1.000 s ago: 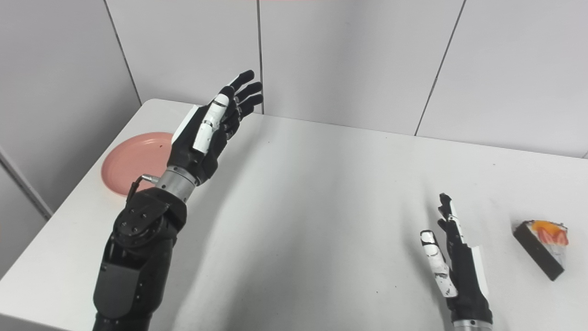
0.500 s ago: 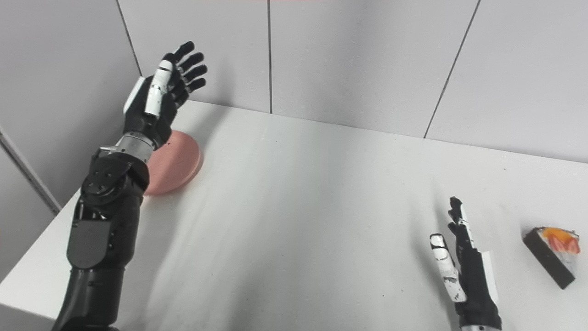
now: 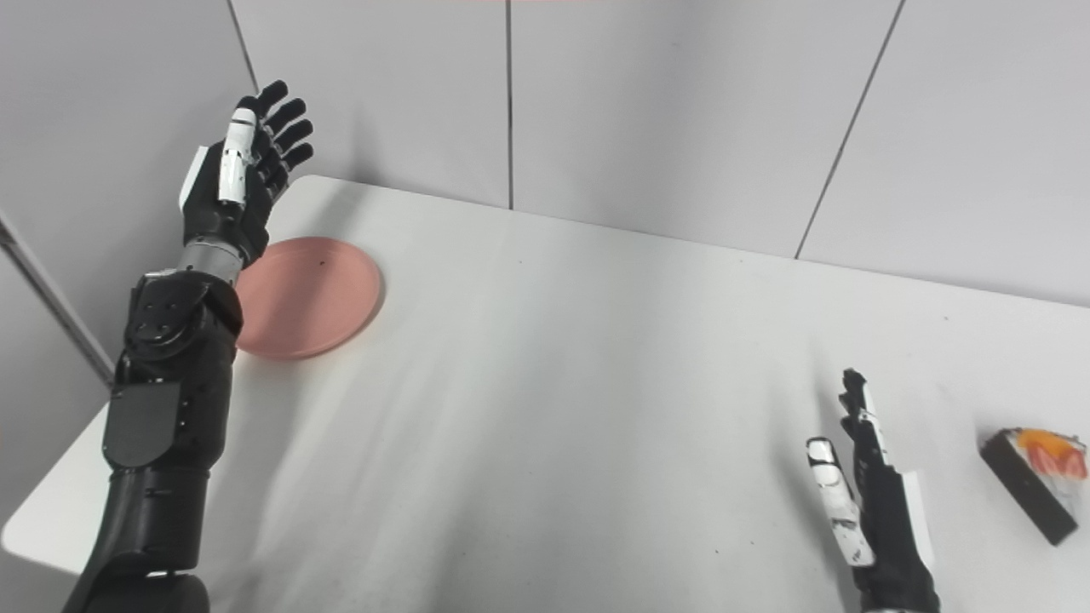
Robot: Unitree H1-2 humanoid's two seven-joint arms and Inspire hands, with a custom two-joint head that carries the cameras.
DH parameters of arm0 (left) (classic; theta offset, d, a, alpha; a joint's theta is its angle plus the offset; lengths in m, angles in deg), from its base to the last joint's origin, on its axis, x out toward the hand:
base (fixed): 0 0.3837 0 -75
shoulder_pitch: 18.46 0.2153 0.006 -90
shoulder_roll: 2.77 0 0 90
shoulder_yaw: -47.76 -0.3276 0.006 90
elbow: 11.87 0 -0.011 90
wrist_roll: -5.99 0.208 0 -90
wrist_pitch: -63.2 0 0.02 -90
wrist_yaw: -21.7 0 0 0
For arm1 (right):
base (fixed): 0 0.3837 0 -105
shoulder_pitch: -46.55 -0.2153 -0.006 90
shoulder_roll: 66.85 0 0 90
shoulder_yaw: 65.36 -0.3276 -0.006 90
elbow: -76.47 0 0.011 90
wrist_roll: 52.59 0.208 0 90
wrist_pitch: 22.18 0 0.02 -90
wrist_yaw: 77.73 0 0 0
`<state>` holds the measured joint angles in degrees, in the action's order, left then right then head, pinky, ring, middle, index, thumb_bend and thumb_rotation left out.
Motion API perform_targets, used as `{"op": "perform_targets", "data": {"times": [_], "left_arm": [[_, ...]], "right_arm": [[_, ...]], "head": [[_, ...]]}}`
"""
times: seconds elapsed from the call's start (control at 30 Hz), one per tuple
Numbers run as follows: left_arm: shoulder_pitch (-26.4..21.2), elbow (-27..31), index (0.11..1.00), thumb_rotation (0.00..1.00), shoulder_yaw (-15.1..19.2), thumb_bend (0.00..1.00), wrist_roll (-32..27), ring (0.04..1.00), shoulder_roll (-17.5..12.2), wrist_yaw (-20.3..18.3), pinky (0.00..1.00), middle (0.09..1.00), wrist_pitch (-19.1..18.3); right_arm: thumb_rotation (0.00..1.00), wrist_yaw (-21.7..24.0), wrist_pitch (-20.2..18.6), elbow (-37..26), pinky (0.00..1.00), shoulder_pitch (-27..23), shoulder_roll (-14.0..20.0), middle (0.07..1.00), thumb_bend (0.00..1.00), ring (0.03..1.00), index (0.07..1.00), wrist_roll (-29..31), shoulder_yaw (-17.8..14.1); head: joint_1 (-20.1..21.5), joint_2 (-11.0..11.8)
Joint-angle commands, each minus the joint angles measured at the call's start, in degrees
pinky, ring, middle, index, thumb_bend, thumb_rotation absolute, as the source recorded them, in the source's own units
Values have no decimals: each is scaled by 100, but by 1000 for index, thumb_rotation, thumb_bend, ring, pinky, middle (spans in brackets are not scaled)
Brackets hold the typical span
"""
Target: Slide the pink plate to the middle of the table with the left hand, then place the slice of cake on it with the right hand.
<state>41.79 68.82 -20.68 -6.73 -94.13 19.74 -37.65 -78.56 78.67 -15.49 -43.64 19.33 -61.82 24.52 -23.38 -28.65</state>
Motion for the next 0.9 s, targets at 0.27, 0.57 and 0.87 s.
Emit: {"op": "perform_targets", "data": {"times": [0.27, 0.57, 0.87], "left_arm": [[-330, -520, 883, 1000, 396, 423, -417, 891, -430, 66, 907, 899, 556], [-219, -651, 889, 1000, 516, 418, -563, 894, -570, 182, 911, 898, 480], [-176, -846, 893, 1000, 649, 395, -854, 906, -578, 228, 931, 905, 392]], "right_arm": [[1000, 61, 13, 364, 982, 287, 109, 987, 329, 978, 982, 177, -97], [1000, 73, -89, 269, 1000, 327, 100, 991, 344, 988, 986, 235, -91], [1000, 101, -93, 237, 999, 331, 110, 995, 325, 988, 988, 244, -91]], "head": [[-87, 11], [-81, -16], [-120, -33]]}}
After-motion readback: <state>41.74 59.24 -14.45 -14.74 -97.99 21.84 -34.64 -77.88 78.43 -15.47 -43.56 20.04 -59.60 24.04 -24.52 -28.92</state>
